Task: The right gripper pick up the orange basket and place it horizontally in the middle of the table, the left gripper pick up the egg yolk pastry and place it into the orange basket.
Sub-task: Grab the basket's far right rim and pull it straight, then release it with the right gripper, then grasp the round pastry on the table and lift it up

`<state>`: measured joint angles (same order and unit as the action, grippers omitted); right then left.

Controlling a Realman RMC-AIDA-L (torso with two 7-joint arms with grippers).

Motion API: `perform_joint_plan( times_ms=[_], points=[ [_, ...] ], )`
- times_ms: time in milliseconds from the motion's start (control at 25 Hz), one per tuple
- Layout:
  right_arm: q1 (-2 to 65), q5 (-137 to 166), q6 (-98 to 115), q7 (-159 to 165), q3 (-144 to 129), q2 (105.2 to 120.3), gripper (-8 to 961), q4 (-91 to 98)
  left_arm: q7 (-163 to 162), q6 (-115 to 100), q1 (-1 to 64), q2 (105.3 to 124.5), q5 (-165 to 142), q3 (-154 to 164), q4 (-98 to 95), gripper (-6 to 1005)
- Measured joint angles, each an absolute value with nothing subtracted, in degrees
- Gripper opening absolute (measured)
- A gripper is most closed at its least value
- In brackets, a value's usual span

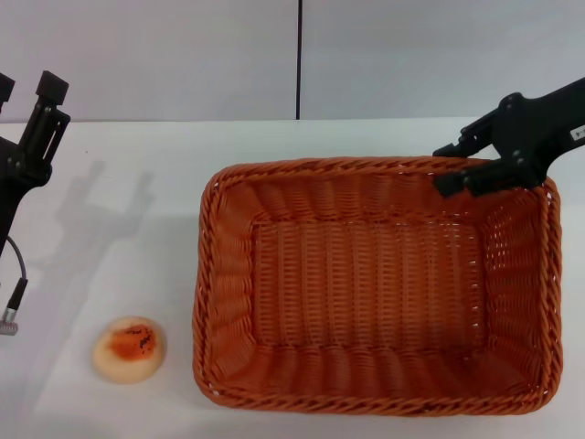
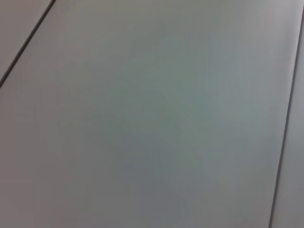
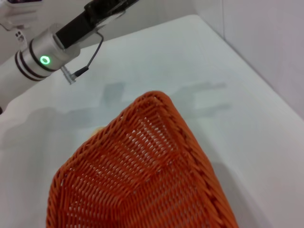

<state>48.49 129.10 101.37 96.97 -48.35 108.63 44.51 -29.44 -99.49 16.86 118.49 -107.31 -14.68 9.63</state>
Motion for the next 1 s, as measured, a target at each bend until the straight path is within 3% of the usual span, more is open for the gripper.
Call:
perform_joint_plan(
  times_ms=[240,440,760,1000],
  points=[
    [48.3,128.7,101.2,93.7,-45.1,108.8,376,44.5,-30.0,-99.3,17.0,118.55,-107.3,-14.7,9.7,785],
    [46.8,124.0,99.5,89.2,-39.9,110.1,376,45.6,-30.1,-99.2,16.9,118.57,-107.3,-14.7,9.7,785],
    [36.4,104.3,92.8,80.4,-36.0,112.46,376,45.4,-29.4,-98.0,16.1,118.78,-106.9,-16.2,9.7,784],
    [28.5,94.2,91.8,78.7,-34.9,115.18,376,42.0,-28.9,-94.4,14.0,118.55,-106.8,-21.7,10.8,785]
  ],
)
